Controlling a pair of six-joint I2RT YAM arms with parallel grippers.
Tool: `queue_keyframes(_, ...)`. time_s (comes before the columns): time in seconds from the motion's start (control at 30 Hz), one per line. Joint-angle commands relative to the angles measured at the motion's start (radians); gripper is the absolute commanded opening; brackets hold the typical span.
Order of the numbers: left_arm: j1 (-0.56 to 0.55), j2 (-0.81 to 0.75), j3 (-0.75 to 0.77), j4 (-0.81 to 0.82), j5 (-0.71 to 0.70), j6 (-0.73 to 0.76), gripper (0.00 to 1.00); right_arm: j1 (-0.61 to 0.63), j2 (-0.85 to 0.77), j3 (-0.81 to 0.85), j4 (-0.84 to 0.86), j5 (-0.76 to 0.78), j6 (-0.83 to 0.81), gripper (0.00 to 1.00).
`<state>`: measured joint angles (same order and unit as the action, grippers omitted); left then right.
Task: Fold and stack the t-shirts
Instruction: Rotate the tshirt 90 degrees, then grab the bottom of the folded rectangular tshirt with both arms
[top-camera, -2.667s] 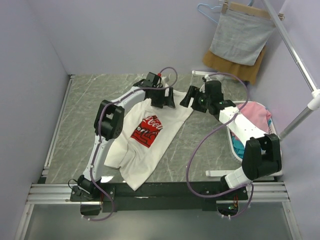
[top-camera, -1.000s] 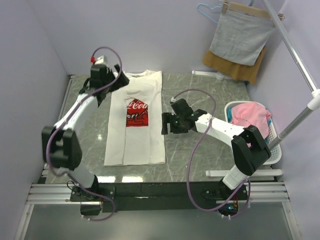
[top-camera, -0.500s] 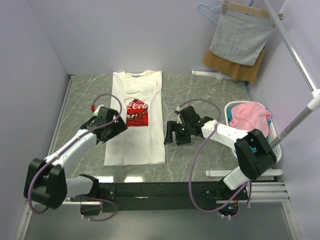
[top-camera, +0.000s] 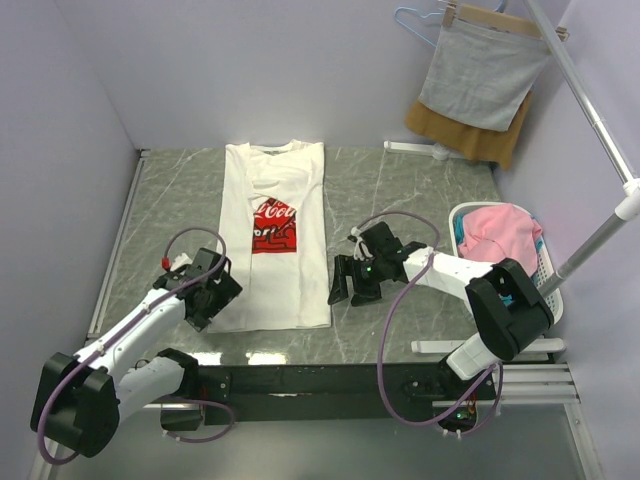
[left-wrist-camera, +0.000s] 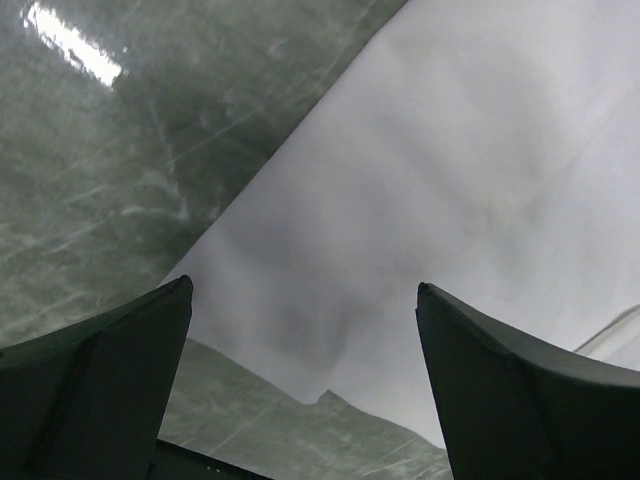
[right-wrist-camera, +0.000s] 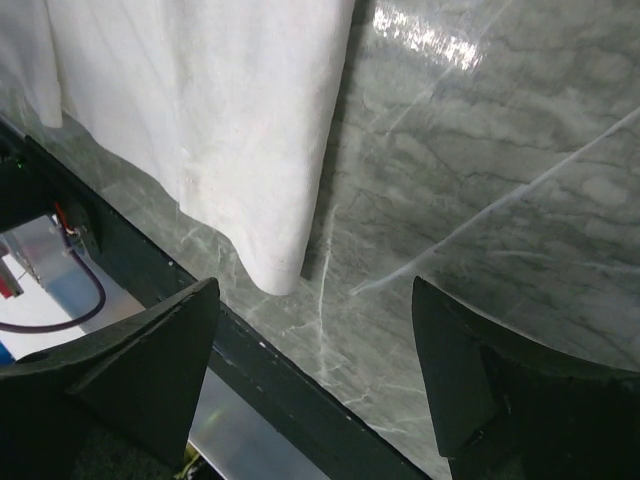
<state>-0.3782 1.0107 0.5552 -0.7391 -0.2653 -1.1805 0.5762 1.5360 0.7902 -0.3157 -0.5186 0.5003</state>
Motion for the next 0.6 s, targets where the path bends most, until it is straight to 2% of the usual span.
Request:
queue_keyframes(0.0, -0.024, 0.003, -0.018, -0.067, 0.006, -0.123, 0.99, 0.008, -0.024, -0.011, 0.018, -0.047, -0.016, 0.83)
queue_keyframes(0.2, -0.070, -0.014, -0.005, -0.192, -0.123, -0.296, 0.99, 0.016, -0.002, -0.002, 0.013, -0.064, -0.039, 0.83)
queue_keyframes(0.37, -0.070, -0.066, 0.009, -0.256, -0.224, -0.381, 1.00, 0.017, 0.030, 0.003, 0.010, -0.077, -0.055, 0.83)
queue_keyframes(0.57, -0.068, -0.040, -0.014, -0.215, -0.250, -0.377, 0.99, 0.019, 0.052, 0.004, 0.027, -0.090, -0.060, 0.83)
